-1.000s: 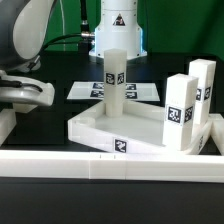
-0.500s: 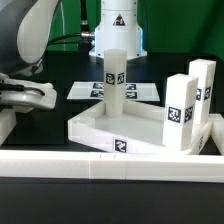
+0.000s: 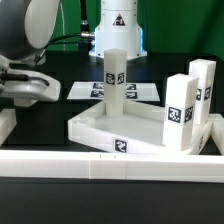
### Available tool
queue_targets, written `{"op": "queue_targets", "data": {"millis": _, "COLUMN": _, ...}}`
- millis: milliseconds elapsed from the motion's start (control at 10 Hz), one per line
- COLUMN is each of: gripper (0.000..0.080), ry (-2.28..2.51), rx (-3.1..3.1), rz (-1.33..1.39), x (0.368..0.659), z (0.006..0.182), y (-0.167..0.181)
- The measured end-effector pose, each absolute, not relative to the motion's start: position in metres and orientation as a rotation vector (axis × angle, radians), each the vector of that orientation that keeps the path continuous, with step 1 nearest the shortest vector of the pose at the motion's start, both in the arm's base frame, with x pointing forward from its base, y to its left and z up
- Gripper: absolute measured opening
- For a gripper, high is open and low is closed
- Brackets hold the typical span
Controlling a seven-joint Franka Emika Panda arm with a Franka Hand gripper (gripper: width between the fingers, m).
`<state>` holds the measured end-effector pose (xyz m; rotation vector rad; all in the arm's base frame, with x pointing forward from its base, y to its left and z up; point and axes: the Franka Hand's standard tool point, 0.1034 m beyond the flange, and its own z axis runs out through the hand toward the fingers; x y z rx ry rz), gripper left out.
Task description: Assemble desk
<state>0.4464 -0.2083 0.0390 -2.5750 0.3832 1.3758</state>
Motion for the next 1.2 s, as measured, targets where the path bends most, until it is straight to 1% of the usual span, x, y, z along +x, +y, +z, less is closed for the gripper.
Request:
{"op": "queue_targets", "data": {"millis": 200, "gripper": 0.0290, "ry": 0.410, "rx": -2.603, "rz": 1.349, "x": 0.463, "z": 0.068, "y": -0.195}}
{"op": "queue_targets", "data": {"millis": 300, "gripper": 0.0290, "ry": 0.407, "rx": -2.623, "rz": 1.334, "x": 0.469, "z": 0.074, "y": -0.189}}
{"op": "queue_targets", "data": {"millis": 500, "gripper": 0.0290, "ry": 0.412, "rx": -2.640, "rz": 1.313, "x": 0.469, "z": 0.068, "y": -0.194}}
{"op": "queue_targets", "data": {"millis": 800, "gripper": 0.0290, "ry": 0.412, "rx": -2.665, "rz": 1.279, "x": 0.474, "z": 0.068, "y": -0.196}}
{"op": "queue_targets", "data": {"millis": 900, "gripper": 0.0290, "ry": 0.422, "rx": -2.713, "rz": 1.204, "x": 0.487, "z": 0.073, "y": -0.195}}
{"op": "queue_targets", "data": {"millis": 1000, "gripper": 0.0290, "ry": 0.433, "rx": -2.766, "rz": 1.098, "x": 0.500, "z": 0.086, "y": -0.189}}
{"op": "queue_targets", "data": {"millis": 1100, "gripper": 0.0290, "ry": 0.467, "rx": -2.793, "rz": 1.036, "x": 0.506, "z": 0.099, "y": -0.183}}
{"op": "queue_targets", "data": {"millis": 1200, "gripper": 0.0290, "ry": 0.463, "rx": -2.847, "rz": 0.936, "x": 0.517, "z": 0.102, "y": -0.184}}
